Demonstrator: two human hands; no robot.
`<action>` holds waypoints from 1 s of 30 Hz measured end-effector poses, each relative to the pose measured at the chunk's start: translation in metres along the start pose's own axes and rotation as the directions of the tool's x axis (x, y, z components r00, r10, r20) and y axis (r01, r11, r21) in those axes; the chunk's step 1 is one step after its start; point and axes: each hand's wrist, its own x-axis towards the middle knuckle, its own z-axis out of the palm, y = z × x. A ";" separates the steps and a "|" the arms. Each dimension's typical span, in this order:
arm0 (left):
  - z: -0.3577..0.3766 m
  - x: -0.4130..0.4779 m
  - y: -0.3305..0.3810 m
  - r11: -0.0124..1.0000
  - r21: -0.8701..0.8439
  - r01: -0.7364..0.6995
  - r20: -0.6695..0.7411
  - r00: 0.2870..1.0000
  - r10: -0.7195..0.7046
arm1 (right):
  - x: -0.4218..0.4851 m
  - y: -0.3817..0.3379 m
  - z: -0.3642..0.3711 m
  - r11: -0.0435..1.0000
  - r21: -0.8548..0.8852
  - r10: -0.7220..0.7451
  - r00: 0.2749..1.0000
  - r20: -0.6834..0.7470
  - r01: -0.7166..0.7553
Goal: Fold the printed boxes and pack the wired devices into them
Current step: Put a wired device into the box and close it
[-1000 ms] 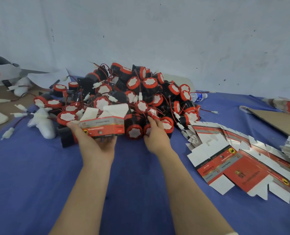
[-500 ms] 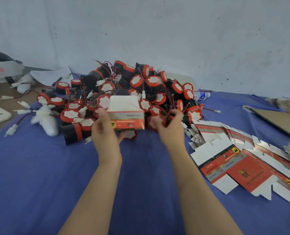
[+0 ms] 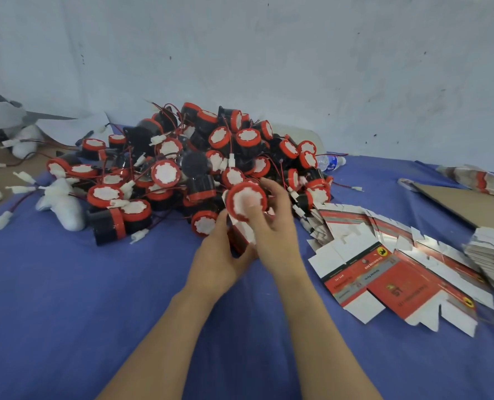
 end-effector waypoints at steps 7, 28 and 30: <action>-0.004 -0.003 0.006 0.996 0.068 -0.056 0.071 0.996 0.052 | 0.009 0.012 -0.010 0.977 -0.213 -0.067 0.974 -0.218 0.020; 0.005 -0.001 0.019 0.982 -0.078 0.172 -0.168 0.969 -0.184 | -0.003 0.029 -0.005 0.643 -0.744 0.120 0.983 -0.136 -0.181; 0.005 -0.001 0.020 0.980 -0.095 0.177 -0.166 0.967 -0.191 | -0.004 0.029 0.001 0.589 -0.776 0.143 0.974 -0.175 -0.226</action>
